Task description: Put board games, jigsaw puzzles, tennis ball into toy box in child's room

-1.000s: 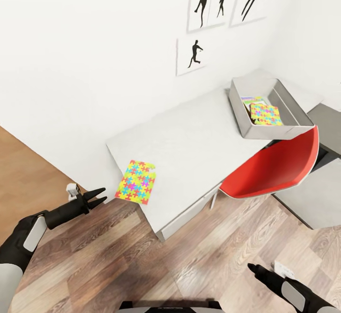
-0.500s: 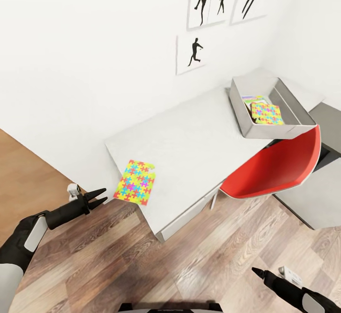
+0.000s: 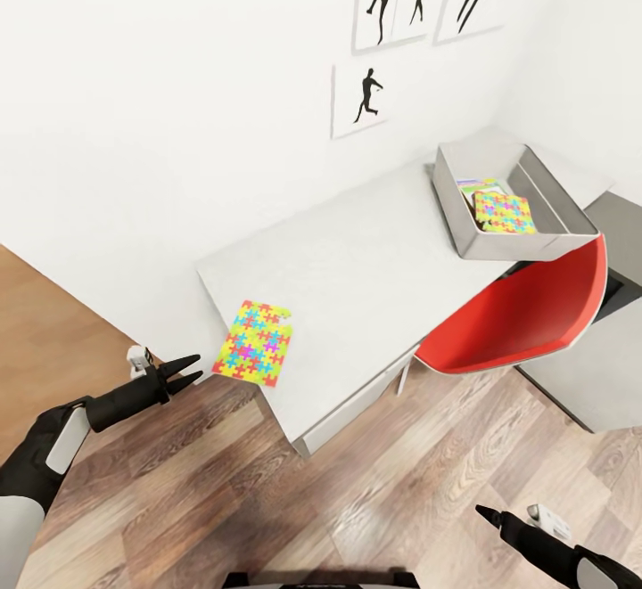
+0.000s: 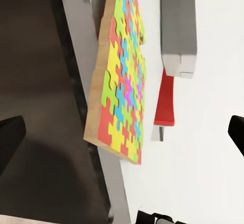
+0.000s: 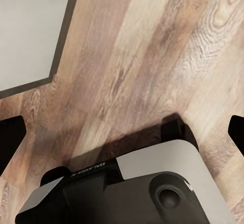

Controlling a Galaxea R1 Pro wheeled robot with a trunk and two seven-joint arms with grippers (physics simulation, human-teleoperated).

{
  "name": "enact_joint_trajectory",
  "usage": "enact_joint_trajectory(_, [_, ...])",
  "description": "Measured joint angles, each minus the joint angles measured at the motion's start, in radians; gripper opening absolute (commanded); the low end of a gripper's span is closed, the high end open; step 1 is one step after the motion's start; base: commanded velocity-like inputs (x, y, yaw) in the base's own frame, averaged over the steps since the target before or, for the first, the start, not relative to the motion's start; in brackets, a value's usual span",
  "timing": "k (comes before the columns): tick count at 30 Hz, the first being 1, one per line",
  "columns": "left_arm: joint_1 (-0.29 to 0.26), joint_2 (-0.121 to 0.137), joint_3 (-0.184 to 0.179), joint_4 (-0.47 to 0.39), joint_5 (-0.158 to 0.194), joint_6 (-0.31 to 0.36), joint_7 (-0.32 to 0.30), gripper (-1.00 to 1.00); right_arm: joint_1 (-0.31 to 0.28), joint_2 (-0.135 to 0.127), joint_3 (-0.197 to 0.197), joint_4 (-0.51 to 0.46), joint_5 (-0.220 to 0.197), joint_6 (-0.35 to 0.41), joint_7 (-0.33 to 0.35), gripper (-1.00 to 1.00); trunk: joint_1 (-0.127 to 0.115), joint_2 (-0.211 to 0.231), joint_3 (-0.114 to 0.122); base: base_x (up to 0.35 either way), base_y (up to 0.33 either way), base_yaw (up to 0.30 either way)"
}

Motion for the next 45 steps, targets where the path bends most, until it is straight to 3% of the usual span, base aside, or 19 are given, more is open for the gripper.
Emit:
enact_joint_trajectory(12, [0.000, -0.001, -0.001, 0.000, 0.000, 0.000, 0.000, 1.00, 0.000, 0.000, 0.000, 0.000, 0.000, -0.001, 0.001, 1.00, 0.046, -0.084, -0.038, 0.000, 0.000, 0.000])
enact_joint_trajectory(17, [0.000, -0.003, -0.003, 0.000, 0.000, 0.000, 0.000, 1.00, 0.000, 0.000, 0.000, 0.001, 0.000, -0.001, 0.001, 1.00, 0.046, -0.084, -0.038, 0.000, 0.000, 0.000])
enact_joint_trajectory(36, [0.000, -0.007, -0.009, 0.001, 0.006, -0.023, 0.001, 1.00, 0.000, 0.001, 0.000, 0.001, 0.000, -0.002, 0.002, 1.00, 0.119, -0.217, -0.097, 0.000, 0.000, 0.000])
enact_joint_trajectory(45, [0.000, -0.009, -0.009, 0.002, 0.006, -0.024, 0.002, 1.00, 0.000, 0.001, 0.000, 0.001, 0.000, 0.000, -0.010, 1.00, 0.119, -0.218, -0.097, 0.000, 0.000, 0.000])
